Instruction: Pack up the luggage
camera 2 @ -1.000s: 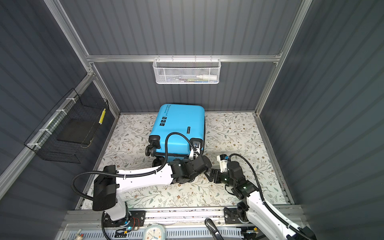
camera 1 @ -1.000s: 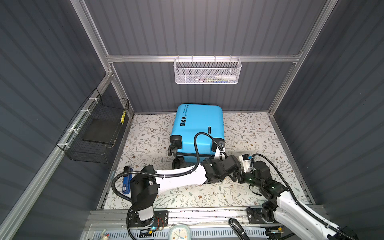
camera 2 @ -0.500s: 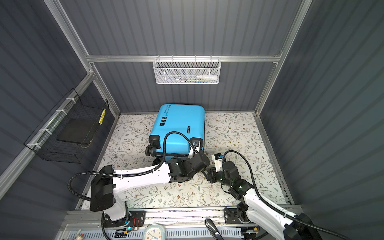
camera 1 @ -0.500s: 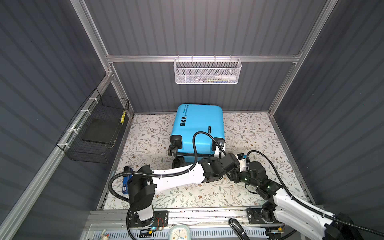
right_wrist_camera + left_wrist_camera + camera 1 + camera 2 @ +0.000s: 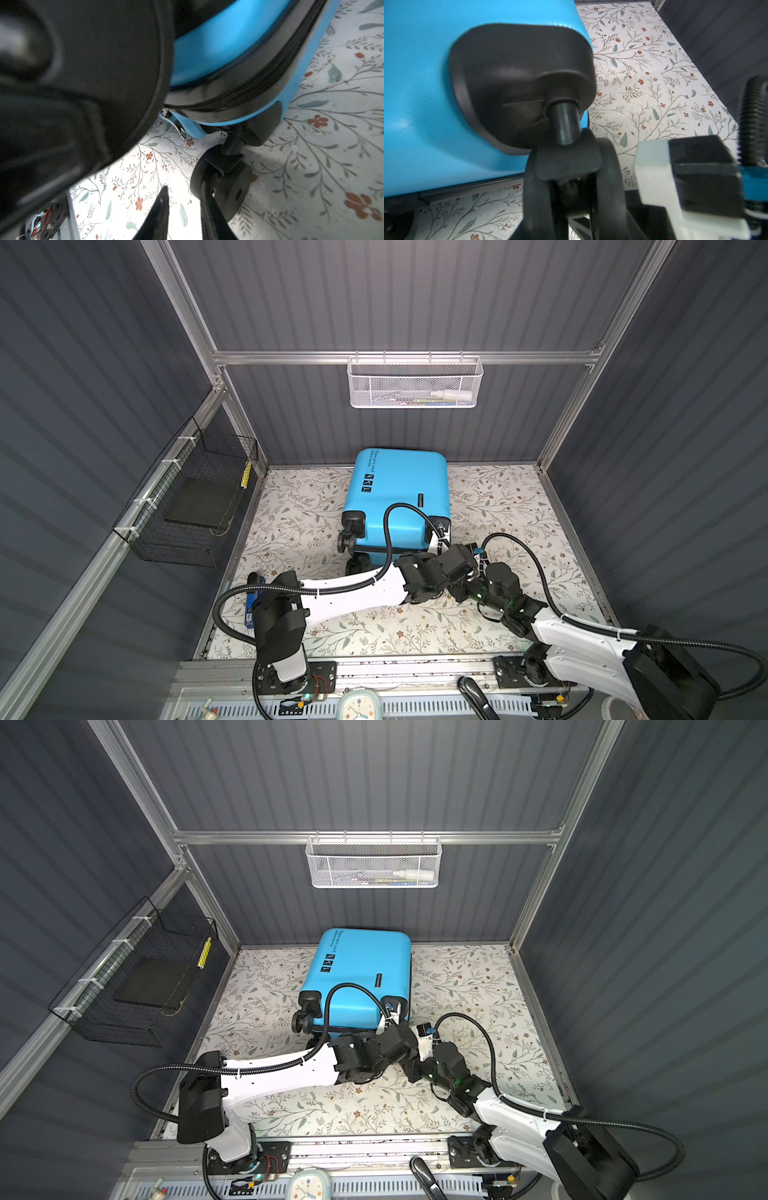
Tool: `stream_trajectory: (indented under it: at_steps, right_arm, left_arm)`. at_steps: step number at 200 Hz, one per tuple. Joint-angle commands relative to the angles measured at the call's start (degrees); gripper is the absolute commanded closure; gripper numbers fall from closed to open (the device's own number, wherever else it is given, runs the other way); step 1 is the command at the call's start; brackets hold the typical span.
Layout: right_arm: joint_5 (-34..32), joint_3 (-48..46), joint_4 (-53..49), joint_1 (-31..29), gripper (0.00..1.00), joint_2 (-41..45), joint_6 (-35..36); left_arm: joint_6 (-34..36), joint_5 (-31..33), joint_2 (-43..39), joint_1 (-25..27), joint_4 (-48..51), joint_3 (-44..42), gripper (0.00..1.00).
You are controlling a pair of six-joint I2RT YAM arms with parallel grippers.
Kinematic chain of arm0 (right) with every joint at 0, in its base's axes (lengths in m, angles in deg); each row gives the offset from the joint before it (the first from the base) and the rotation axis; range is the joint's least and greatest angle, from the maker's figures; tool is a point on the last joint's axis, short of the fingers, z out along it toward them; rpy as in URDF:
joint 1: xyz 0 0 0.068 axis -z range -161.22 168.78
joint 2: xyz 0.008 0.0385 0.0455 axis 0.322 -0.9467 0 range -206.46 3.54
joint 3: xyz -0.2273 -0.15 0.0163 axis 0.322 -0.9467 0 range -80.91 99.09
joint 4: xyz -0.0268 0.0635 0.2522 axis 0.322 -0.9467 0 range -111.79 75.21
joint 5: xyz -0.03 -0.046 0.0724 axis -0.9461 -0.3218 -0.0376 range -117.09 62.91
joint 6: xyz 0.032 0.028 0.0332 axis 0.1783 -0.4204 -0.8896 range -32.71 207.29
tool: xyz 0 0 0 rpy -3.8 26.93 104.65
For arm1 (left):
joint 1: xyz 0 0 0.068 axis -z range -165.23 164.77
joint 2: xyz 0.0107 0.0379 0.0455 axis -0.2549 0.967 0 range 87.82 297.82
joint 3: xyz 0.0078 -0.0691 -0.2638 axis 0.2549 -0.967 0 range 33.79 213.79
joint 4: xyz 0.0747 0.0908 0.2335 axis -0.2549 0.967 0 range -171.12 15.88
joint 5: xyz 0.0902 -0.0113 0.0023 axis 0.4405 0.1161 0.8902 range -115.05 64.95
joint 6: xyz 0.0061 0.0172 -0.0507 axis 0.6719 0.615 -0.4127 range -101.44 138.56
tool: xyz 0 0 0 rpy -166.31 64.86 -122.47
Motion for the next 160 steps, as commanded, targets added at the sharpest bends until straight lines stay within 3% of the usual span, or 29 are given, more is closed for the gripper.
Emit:
stream_trajectory:
  at_steps: [1, 68, 160]
  right_arm:
    - [-2.18, 0.88, 7.67, -1.06, 0.73, -2.48, 1.56]
    - [-4.60, 1.05, 20.42, -3.77, 0.73, -12.45, 1.48]
    - [-11.42, -3.14, 35.04, -7.38, 0.75, -17.93, 1.85]
  left_arm:
    - [3.40, -3.45, -4.73, 1.23, -9.85, 5.28, 1.00]
    - [3.16, -3.50, -4.99, 1.22, -10.32, 5.21, 1.00]
    - [1.97, -3.26, -5.94, 1.22, -11.55, 4.64, 1.00]
